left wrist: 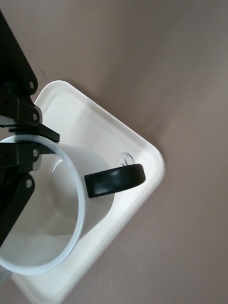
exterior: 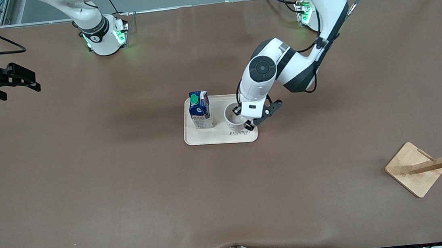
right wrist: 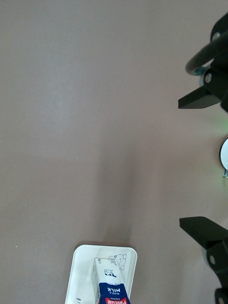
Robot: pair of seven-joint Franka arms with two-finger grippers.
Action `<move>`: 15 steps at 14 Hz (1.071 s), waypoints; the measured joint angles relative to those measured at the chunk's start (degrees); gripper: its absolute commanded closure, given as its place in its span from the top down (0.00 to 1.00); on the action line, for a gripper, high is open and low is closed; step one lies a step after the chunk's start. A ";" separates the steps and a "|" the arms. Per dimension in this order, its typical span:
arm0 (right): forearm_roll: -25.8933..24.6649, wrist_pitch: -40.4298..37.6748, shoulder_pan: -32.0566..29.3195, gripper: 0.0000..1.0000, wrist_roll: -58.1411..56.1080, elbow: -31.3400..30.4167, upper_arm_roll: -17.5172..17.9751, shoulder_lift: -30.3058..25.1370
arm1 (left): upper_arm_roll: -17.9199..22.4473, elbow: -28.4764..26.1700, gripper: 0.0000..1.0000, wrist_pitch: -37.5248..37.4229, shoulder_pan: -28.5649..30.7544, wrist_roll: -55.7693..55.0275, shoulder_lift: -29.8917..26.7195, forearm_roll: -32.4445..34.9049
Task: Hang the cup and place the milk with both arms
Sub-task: 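Lift the mug with the left gripper while the right gripper reaches out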
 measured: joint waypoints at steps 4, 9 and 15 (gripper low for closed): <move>0.23 -0.34 -0.02 1.00 0.00 -0.13 0.00 1.38 | 0.47 6.87 0.00 -10.16 4.41 5.17 -4.65 1.67; 0.69 -1.66 -0.03 1.00 -0.02 -0.38 0.15 4.62 | 0.70 7.37 0.00 -19.28 15.81 26.26 -11.73 1.91; 0.95 -3.45 -1.06 1.00 -0.02 -0.53 -0.04 9.41 | 0.90 7.37 0.00 -28.03 26.69 52.36 -16.80 2.13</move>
